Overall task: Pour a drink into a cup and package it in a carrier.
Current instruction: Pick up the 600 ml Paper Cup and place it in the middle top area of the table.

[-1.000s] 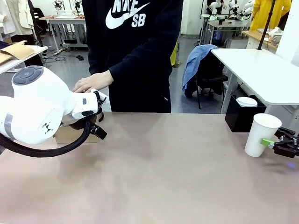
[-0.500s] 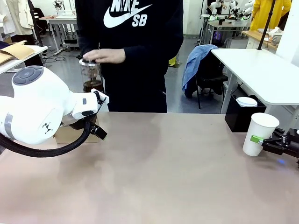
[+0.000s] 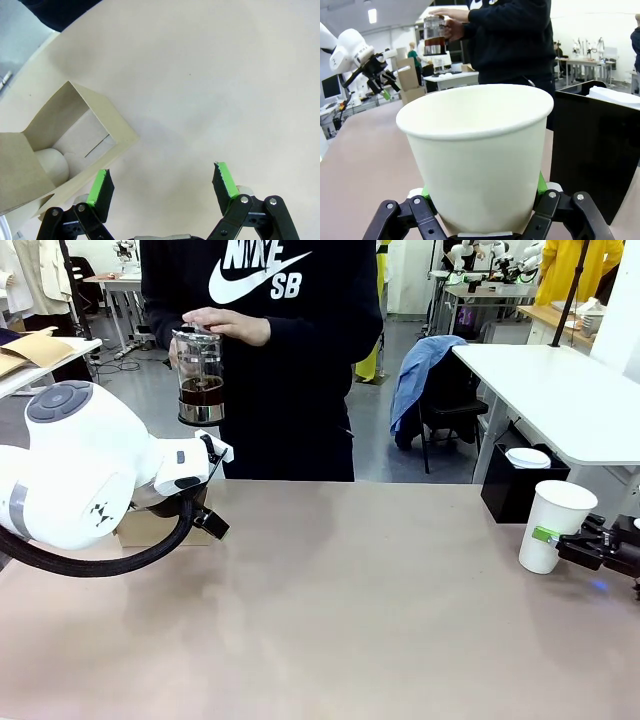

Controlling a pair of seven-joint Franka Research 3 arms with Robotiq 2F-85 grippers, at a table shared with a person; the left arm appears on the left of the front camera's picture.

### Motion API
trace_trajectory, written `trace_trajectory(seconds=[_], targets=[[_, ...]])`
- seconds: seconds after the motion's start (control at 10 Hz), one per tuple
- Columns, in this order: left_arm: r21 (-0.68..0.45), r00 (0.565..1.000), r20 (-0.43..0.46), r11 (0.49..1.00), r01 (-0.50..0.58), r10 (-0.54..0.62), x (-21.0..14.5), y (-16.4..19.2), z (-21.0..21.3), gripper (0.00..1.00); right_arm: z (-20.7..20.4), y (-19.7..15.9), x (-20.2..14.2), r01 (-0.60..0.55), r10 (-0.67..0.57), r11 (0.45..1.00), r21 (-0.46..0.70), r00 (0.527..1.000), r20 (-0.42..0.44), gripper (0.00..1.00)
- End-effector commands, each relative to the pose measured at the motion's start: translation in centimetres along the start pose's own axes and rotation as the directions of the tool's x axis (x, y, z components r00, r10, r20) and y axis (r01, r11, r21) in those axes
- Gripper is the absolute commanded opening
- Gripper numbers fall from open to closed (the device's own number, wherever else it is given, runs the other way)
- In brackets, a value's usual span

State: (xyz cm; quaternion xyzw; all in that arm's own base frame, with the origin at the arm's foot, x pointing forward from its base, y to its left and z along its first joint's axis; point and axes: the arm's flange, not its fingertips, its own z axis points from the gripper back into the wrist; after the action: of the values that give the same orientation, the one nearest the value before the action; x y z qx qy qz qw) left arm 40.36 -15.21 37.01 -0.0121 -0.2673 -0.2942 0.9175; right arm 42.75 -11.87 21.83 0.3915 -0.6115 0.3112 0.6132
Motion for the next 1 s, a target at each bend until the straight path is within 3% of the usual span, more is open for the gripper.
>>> trace_trajectory(seconds=[0.0,0.2,0.4,0.6,0.9], targets=[[-0.001,1.000,0.001,1.000,-0.001,0.001,0.0,0.0,0.0,1.00,0.0,0.0,0.0,0.001,-0.001,1.000,-0.001,1.000,0.000,0.80],[-0.001,1.000,0.001,1.000,-0.001,0.001,0.0,0.0,0.0,1.00,-3.0,5.4,5.8,-0.007,0.006,0.998,-0.066,1.000,-0.019,0.80],[-0.001,1.000,0.001,1.000,-0.001,0.001,0.0,0.0,0.0,1.00,-8.1,7.3,8.5,0.005,-0.008,0.997,-0.073,0.999,-0.050,0.80],[-0.001,1.000,0.001,1.000,-0.001,0.001,0.0,0.0,0.0,1.00,-15.7,7.6,8.4,0.057,-0.062,0.997,-0.058,0.994,-0.085,0.80],[-0.001,1.000,0.001,1.000,-0.001,0.001,0.0,0.0,0.0,1.00,-25.0,6.7,5.8,0.044,-0.048,0.996,-0.074,0.997,-0.062,0.80]])
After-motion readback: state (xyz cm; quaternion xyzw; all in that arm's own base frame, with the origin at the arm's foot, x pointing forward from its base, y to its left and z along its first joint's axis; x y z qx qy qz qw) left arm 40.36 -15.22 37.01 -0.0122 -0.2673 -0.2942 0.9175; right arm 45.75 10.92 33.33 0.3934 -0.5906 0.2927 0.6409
